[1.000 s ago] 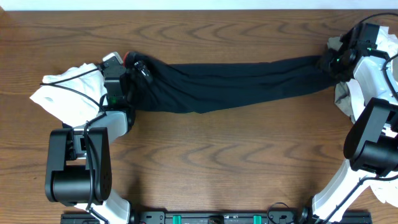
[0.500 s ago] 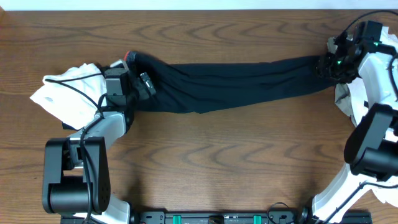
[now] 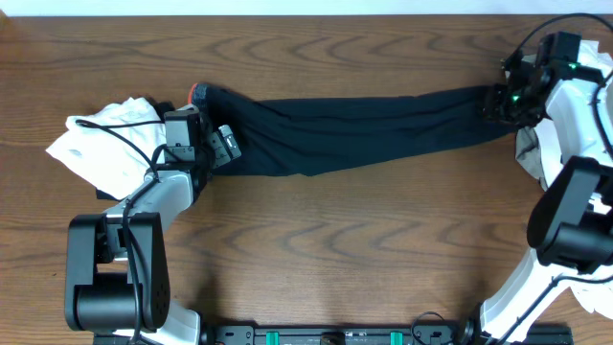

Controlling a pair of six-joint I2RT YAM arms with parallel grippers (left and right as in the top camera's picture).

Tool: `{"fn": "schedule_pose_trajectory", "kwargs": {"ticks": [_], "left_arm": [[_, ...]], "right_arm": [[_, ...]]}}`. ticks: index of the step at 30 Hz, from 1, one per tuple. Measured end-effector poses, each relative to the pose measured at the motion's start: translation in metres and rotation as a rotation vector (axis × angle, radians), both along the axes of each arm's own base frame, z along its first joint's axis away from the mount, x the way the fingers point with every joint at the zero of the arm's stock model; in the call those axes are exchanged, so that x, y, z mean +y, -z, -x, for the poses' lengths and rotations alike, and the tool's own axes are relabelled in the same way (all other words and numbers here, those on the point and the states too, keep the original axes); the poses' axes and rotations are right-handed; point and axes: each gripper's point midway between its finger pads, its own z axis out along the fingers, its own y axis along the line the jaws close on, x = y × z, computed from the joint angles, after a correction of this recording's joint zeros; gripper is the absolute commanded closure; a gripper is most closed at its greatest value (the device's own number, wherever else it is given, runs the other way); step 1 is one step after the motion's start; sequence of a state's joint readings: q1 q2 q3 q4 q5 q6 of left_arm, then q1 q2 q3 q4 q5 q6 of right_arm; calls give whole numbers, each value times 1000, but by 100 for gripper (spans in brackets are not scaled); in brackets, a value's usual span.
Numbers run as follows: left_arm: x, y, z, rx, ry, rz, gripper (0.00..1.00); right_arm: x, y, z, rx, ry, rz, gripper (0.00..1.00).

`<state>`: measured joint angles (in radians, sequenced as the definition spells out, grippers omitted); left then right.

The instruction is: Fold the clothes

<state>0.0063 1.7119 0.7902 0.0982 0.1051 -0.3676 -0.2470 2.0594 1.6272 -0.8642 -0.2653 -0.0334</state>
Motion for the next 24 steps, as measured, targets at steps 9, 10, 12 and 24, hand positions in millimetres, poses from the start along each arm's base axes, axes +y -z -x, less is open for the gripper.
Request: {"fn": "schedule_pose_trajectory", "kwargs": {"ticks": [9,10,12,24], "left_arm": [[0,0,0,0,2,-1,2],[0,0,0,0,2,-1,2],[0,0,0,0,2,-1,2],[0,0,1,3,2,-1,2]], "right_arm": [[0,55,-3,76,-3,-13,65],[-1,59,-5,73,-4,-12,64],[-2,63,-12,49,-4,-8,61],[-14,52,-56,-119,87,18,57]]}}
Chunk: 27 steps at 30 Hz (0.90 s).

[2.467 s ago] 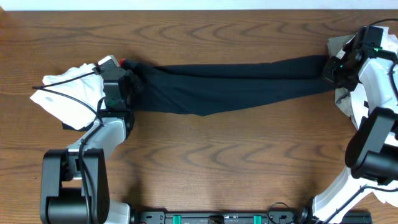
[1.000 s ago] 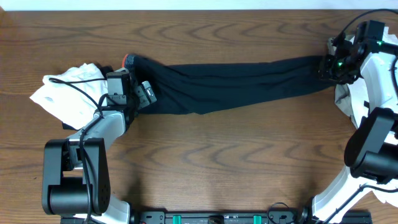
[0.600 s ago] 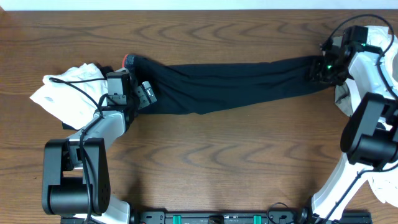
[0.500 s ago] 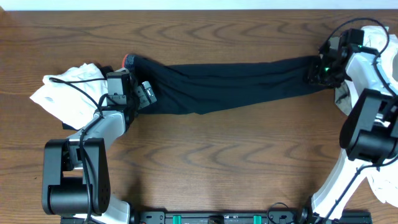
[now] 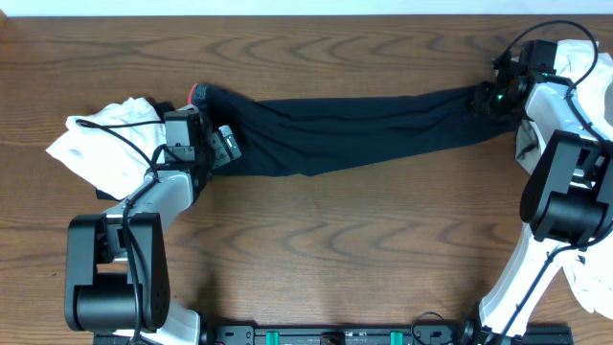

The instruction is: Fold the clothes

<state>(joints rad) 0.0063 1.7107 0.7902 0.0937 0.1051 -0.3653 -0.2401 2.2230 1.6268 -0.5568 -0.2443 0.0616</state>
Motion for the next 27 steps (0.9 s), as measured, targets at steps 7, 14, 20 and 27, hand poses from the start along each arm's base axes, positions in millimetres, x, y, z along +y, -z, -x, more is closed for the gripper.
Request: {"fn": "schedule_pose_trajectory", "kwargs": {"ticks": [7,14,20,27], "left_arm": [[0,0,0,0,0,0,2],[0,0,1,5,0,0,2],[0,0,1,7,0,0,2],[0,0,1,7,1,0,2]], "right_arm": [[-24,1,-4,-13,88,53,46],[-33,9,1,24,138,56,24],[-45,7,20,94,165,37,22],[-68,5,42,143,210,8,20]]}}
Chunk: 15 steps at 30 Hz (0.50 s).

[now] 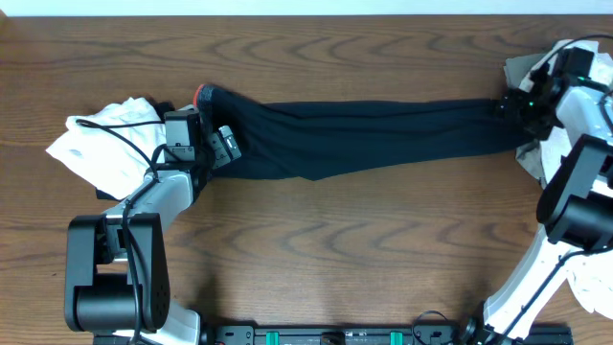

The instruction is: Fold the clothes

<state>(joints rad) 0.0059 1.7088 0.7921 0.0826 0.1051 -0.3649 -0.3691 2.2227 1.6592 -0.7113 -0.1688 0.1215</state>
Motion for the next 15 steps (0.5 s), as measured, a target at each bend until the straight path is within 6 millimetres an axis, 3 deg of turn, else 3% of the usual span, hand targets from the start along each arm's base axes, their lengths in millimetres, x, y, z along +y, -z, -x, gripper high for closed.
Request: {"fn": "schedule_pose_trajectory", "kwargs": {"ticks": [10,15], "left_arm": [[0,0,0,0,0,0,2],[0,0,0,0,0,0,2]], "right_arm": [[-6,1,7,10,-53,11,16],[2,-1,4,-17,-128,-15,25]]}}
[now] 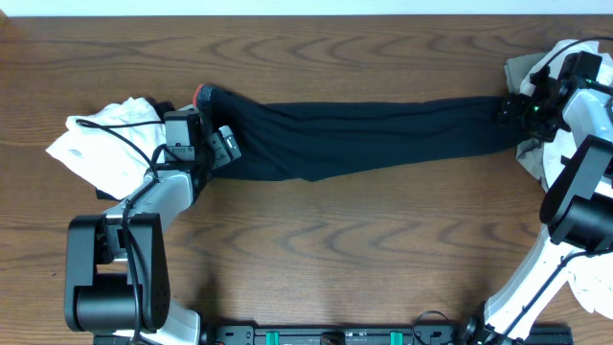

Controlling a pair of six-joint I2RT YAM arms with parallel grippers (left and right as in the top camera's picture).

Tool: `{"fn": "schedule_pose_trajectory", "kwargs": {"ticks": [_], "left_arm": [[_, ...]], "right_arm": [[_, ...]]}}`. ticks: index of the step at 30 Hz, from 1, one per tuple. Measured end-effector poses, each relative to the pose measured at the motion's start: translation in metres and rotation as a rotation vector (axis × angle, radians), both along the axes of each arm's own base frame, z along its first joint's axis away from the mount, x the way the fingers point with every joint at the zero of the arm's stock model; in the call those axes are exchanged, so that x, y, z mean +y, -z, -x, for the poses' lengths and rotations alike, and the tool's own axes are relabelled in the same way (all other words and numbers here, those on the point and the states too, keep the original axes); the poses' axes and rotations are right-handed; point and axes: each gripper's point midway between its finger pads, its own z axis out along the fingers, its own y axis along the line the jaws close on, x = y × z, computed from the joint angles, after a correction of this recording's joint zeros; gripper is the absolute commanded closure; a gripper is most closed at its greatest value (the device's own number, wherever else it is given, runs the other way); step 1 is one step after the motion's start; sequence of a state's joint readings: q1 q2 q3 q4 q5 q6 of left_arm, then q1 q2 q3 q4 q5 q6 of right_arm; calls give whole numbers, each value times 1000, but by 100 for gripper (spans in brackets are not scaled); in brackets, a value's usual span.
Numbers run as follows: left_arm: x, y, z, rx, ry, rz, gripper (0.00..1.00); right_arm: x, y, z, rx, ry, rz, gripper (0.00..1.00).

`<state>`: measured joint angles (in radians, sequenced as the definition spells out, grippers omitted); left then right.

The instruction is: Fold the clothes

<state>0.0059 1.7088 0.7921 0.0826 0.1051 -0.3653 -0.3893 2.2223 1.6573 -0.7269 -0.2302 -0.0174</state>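
Note:
A long black garment [354, 134] lies stretched across the table from left to right, with a red patch [200, 93] at its left end. My left gripper [230, 146] rests on the garment's left part; its fingers look closed on the cloth. My right gripper [506, 109] is at the garment's right end and shut on it, keeping the cloth pulled out long.
A white cloth pile [101, 144] lies at the left beside the left arm. More pale clothes [541, 144] sit at the right edge under the right arm. The wooden table [316, 249] runs bare along the front.
Almost nothing differs. The right gripper has shifted very slightly right with the garment's end; the left arm has not moved.
The right gripper held the garment's right end near the right edge, then a little further left and back, then further right with the cloth pulled straighter. It stays there now. The left gripper stayed on the left part throughout.

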Motion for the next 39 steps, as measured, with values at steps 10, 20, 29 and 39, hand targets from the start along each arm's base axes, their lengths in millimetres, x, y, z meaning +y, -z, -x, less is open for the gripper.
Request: {"fn": "schedule_pose_trajectory", "kwargs": {"ticks": [10,20,29,39], "left_arm": [[0,0,0,0,0,0,2],[0,0,0,0,0,0,2],[-3,-1,0,-1,10,12,2],[-31,-26,3,-45,90,54,2]], "right_arm": [[11,4,4,9,-80,-4,29],[14,9,4,10,-107,-13,87],[14,10,5,12,-90,-37,99],[-24,-23,17,-6,37,24,99]]}}
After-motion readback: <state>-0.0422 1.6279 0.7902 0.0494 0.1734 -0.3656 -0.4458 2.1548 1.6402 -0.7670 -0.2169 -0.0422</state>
